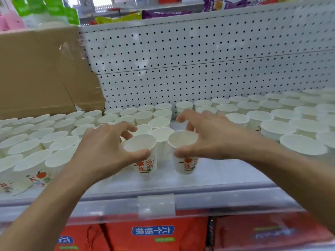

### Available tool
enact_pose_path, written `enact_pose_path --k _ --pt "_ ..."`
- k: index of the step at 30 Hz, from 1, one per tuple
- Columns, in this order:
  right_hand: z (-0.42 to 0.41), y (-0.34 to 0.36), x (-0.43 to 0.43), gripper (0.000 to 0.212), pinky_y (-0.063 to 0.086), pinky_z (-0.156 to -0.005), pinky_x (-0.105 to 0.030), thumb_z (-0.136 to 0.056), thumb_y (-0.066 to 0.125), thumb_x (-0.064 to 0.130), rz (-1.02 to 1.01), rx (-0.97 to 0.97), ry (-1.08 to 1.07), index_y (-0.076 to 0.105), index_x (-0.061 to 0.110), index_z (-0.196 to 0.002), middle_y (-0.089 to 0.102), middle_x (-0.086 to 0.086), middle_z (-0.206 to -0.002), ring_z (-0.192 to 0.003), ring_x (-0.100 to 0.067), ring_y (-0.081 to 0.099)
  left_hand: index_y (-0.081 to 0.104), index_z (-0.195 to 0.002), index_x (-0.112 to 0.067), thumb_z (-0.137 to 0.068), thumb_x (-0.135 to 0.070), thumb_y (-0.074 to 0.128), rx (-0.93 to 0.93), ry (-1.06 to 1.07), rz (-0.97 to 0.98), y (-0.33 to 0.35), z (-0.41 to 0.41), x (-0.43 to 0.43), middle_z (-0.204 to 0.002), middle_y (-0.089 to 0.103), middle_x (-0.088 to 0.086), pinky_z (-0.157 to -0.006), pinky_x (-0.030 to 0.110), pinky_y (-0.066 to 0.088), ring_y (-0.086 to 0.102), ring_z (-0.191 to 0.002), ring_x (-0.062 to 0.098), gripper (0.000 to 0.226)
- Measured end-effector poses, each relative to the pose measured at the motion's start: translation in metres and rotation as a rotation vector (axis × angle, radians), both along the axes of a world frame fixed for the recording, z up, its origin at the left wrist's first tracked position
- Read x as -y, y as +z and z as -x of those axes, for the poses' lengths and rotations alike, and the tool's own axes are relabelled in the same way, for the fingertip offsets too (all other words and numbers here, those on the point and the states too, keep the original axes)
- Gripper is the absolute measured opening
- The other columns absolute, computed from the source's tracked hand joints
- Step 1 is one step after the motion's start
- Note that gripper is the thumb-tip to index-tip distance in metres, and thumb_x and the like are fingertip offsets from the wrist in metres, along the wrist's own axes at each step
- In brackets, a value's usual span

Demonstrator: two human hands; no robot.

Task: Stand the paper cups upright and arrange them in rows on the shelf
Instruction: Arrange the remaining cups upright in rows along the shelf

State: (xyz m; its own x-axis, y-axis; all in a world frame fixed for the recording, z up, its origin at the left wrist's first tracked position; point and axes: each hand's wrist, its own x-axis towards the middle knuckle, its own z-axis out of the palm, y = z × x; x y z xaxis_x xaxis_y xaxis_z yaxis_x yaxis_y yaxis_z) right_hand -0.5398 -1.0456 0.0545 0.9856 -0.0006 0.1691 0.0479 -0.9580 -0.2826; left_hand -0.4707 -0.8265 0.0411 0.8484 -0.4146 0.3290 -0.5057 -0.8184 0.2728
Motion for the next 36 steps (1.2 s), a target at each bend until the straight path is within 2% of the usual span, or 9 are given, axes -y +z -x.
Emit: enact_pose_path --k 2,4,9,15,22,27,30,33,36 --pt "0.005 0.012 0.039 0.079 0.049 -0.087 -0.039 -0.064 0.073 0.060 -0.097 -0.028 -0.099 0.036 0.041 -0.131 0.053 0.012 -0.112 -0.102 -0.018 0.052 0.056 -0.111 -0.042 -0.048 -0.079 0.052 -0.009 -0.080 0.074 0.006 0.008 0.028 -0.094 0.063 -0.022 -0.086 0.037 0.046 0.055 -0.087 -0.003 0.073" --pt "0.008 0.020 0.072 0.080 0.052 -0.079 -0.036 -0.065 0.079 0.052 -0.136 -0.052 -0.188 0.039 0.036 -0.133 0.056 0.012 -0.107 -0.093 -0.015 0.059 0.056 -0.114 -0.039 -0.056 -0.074 0.063 -0.024 -0.148 0.085 0.007 0.009 0.063 -0.097 0.063 -0.020 -0.091 0.040 0.045 0.055 -0.089 0.004 0.068" --pt "0.008 0.015 0.118 0.086 0.043 -0.083 -0.034 -0.066 0.082 0.048 -0.039 -0.097 -0.293 0.038 0.028 -0.137 0.058 0.005 -0.124 -0.102 -0.018 0.054 0.056 -0.121 -0.033 -0.065 -0.065 0.070 -0.060 -0.192 0.015 -0.002 -0.002 0.140 -0.108 0.065 -0.013 -0.092 0.041 0.046 0.058 -0.097 0.012 0.066" --pt "0.008 0.000 0.128 0.089 0.034 -0.089 -0.034 -0.068 0.077 0.056 0.096 -0.123 -0.291 0.035 0.026 -0.140 0.052 0.002 -0.135 -0.122 -0.025 0.043 0.054 -0.120 -0.032 -0.063 -0.067 0.070 -0.057 -0.171 -0.041 -0.015 -0.006 0.171 -0.109 0.065 -0.013 -0.094 0.039 0.044 0.057 -0.101 0.011 0.068" --pt "0.010 -0.003 0.132 0.085 0.027 -0.082 -0.032 -0.071 0.072 0.060 0.186 -0.130 -0.272 0.035 0.024 -0.138 0.053 0.001 -0.131 -0.117 -0.023 0.039 0.052 -0.123 -0.032 -0.065 -0.067 0.070 -0.028 -0.153 -0.035 -0.018 -0.003 0.180 -0.110 0.066 -0.013 -0.095 0.038 0.043 0.057 -0.103 0.011 0.070" --pt "0.007 -0.009 0.136 0.086 0.034 -0.087 -0.036 -0.067 0.066 0.071 0.258 -0.109 -0.290 0.038 0.026 -0.134 0.057 0.001 -0.127 -0.112 -0.023 0.043 0.049 -0.127 -0.033 -0.064 -0.073 0.066 -0.009 -0.138 -0.039 -0.020 0.002 0.182 -0.117 0.064 -0.013 -0.097 0.036 0.037 0.055 -0.111 0.013 0.077" --pt "0.010 -0.003 0.126 0.082 0.029 -0.082 -0.033 -0.072 0.059 0.073 0.307 0.002 -0.282 0.037 0.028 -0.137 0.056 0.003 -0.131 -0.117 -0.021 0.041 0.048 -0.130 -0.033 -0.065 -0.079 0.060 0.027 -0.133 -0.005 -0.018 0.009 0.168 -0.122 0.061 -0.013 -0.098 0.038 0.036 0.053 -0.114 0.013 0.081" --pt "0.003 0.006 0.097 0.070 0.031 -0.084 -0.033 -0.077 0.057 0.069 0.212 0.135 -0.122 0.042 0.031 -0.134 0.057 0.007 -0.127 -0.115 -0.017 0.043 0.052 -0.127 -0.035 -0.075 -0.072 0.056 0.121 -0.086 0.118 -0.018 0.007 0.130 -0.125 0.058 -0.016 -0.098 0.040 0.036 0.051 -0.114 0.011 0.064" --pt "-0.021 0.008 0.058 0.059 0.040 -0.089 -0.033 -0.079 0.061 0.062 0.121 0.105 0.058 0.049 0.031 -0.129 0.059 0.009 -0.122 -0.111 -0.015 0.049 0.053 -0.128 -0.034 -0.084 -0.059 0.056 0.209 0.056 0.101 -0.017 -0.014 0.074 -0.130 0.058 -0.010 -0.097 0.040 0.032 0.050 -0.120 0.015 0.051"
